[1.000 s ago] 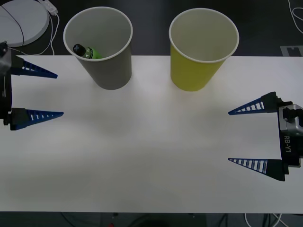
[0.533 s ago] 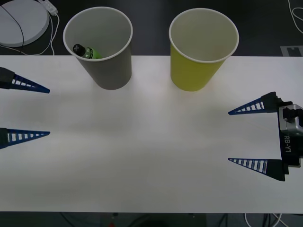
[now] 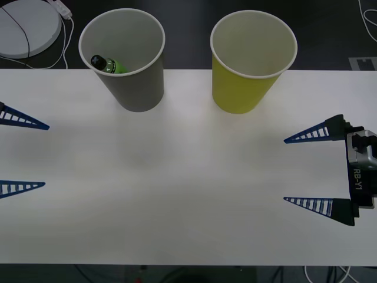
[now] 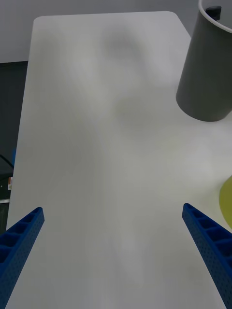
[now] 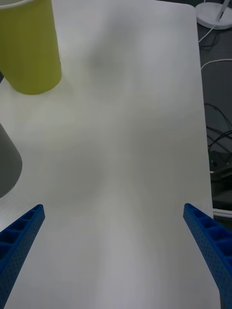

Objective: Put the can into the green bin and the plastic bottle into the gray bin

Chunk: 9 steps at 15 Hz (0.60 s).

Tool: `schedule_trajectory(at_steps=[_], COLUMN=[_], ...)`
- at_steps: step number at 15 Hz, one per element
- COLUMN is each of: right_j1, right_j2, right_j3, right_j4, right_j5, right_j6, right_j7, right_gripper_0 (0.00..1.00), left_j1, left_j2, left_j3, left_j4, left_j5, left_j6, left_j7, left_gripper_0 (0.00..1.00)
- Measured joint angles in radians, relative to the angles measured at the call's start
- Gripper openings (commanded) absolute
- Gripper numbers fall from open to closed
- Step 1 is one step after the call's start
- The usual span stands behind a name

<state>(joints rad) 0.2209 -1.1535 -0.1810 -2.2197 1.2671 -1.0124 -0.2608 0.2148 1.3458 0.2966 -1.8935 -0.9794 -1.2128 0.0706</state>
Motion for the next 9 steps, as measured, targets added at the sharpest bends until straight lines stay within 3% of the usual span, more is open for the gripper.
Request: schedule_trajectory(at_steps=[9], right_j1=[0.0], right_j2=[0.0], right_j3=[0.0], right_j4=[0.0], right_j5=[0.0], right_j6=[0.0], right_j7=[0.0], right_gripper_0=[1.0], left_j1=[0.0], left_j2=[-0.021], left_j3=[0.0], left_j4=[-0.001], left_j5=[-0.016], left_j6=[-0.006], left_j7=[-0.024], left_gripper_0=[1.0])
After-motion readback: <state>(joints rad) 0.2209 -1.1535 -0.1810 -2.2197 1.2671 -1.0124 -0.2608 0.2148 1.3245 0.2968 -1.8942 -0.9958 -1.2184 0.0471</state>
